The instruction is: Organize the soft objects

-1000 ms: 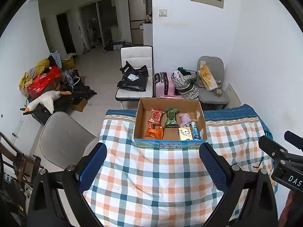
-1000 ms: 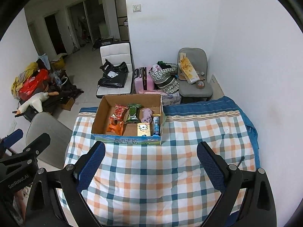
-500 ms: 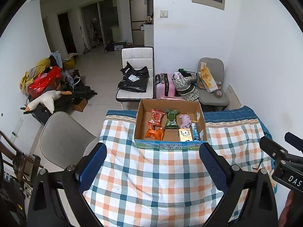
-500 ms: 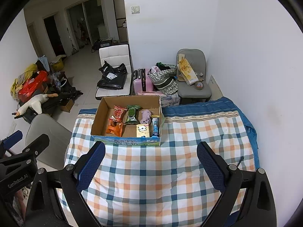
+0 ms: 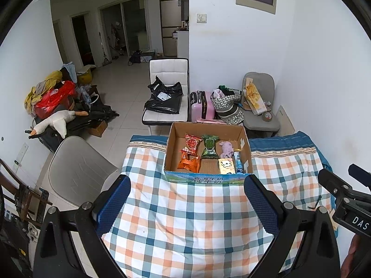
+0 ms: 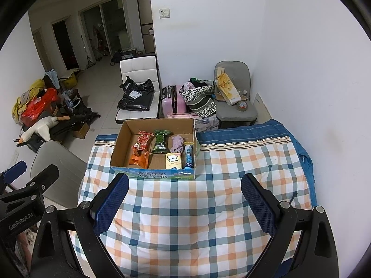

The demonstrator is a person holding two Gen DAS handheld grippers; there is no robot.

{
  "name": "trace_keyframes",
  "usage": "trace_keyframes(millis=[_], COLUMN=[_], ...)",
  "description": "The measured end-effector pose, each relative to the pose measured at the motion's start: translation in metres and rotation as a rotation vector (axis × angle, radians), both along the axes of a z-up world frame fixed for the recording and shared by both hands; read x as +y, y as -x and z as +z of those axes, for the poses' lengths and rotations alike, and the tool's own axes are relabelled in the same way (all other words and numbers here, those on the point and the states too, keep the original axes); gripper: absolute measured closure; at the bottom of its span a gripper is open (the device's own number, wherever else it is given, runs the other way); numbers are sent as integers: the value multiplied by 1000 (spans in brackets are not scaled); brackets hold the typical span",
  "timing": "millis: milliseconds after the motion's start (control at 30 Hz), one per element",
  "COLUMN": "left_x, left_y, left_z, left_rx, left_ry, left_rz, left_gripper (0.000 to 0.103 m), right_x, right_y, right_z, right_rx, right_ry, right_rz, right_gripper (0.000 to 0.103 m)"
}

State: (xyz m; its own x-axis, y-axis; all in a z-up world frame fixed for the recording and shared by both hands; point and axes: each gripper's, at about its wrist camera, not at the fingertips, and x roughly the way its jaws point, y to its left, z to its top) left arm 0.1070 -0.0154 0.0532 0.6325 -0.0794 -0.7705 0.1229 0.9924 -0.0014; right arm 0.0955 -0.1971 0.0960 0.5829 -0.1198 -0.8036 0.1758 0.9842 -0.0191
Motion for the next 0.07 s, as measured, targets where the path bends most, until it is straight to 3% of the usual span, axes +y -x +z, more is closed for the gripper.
trace_keyframes(millis=[67], left_x=[-7], left_y=[2], left_z=[1], left_rx=[-1], left_ry=[-4], left_rz=[2], left_gripper=[3], right_x=[-1], right_y=[-1], right_z=[0], right_rx=[-2], right_ry=[-1], right_rz=[1], right_gripper=[4])
